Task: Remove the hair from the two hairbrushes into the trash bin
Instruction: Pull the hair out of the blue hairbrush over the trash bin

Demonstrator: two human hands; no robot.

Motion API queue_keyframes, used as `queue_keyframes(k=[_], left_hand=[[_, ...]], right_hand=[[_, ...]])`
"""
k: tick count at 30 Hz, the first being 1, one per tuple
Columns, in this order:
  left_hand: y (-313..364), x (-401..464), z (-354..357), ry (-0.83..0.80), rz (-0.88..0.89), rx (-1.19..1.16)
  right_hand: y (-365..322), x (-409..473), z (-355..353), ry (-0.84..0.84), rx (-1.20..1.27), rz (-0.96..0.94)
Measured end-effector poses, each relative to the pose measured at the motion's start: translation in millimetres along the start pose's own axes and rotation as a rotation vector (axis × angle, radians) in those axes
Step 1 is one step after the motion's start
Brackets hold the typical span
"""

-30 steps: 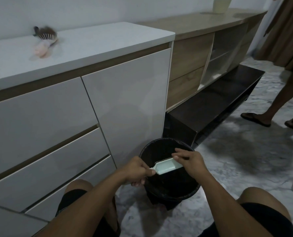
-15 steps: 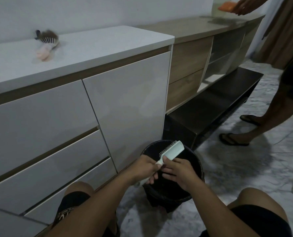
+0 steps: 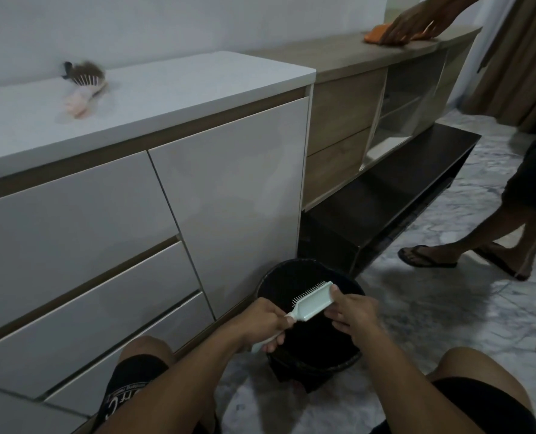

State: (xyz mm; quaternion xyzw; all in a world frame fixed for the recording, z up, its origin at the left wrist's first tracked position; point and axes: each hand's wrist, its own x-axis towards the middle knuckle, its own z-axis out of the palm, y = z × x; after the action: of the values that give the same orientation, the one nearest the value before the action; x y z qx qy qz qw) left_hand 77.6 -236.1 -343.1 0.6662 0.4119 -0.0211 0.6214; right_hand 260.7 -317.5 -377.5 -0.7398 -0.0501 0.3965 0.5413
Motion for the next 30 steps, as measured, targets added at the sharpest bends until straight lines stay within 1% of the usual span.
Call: queue_keyframes(k=[1,3,4,5,6,8,10,13,15,17,21,22,24,27,28,29,30], left_hand=[[0,0,1,0.0,-0.002,0.001],[0,0,4,-0.004,-0.007,-0.003],[1,0,5,-0.005,-0.01,-0.006],[1,0,7,-0.002,-0.013,-0.01],[2,1,7,0.003,-0.015,-0.012],[3,1,5,0.012,-0.021,-0.024],[3,-1,-1,0.001,-0.036,-0.044],[1,-5,-12,-0.052,-0.061,-0.093],[1,-5,-14,-0.075,-0.062,-0.117],[2,-4,-12,-0.071,-0.063,-0.122],[6,-3,-5,-0.083,-0.068,-0.131],[7,-3,-3,-0.079,-0.062,-0.13],[8,-3,0,-0.045,-0.037,-0.099],[9,1,3,-0.009,-0.013,-0.039],[10,2,3,-0.009,-0.014,-0.027],[11,3,3,-0.015,-0.016,-0.016],[12,3,4,-0.023,-0.016,-0.005]], right_hand=[[2,2,1,0.063,-0.101,-0.063],[7,7,3,0.201,-0.394,-0.21],[8,6,4,0.245,-0.473,-0.257],[6,4,6,0.246,-0.493,-0.3],[5,2,8,0.202,-0.461,-0.326],[3,-1,10,0.047,-0.317,-0.354],[2,-3,9,-0.047,-0.129,-0.296],[-2,-3,4,-0.079,0.064,-0.195],[-5,-3,3,-0.069,0.118,-0.178],[-4,-2,6,-0.025,0.116,-0.175],[-6,0,5,0.151,0.145,-0.15],[-7,0,3,0.151,0.153,-0.137],[-9,0,5,0.064,0.115,-0.133],[-8,-10,13,-0.166,-0.013,-0.123],[-6,-13,16,-0.214,-0.081,-0.133],[-6,-17,19,-0.223,-0.16,-0.146],[-4,-18,21,-0.197,-0.242,-0.162]])
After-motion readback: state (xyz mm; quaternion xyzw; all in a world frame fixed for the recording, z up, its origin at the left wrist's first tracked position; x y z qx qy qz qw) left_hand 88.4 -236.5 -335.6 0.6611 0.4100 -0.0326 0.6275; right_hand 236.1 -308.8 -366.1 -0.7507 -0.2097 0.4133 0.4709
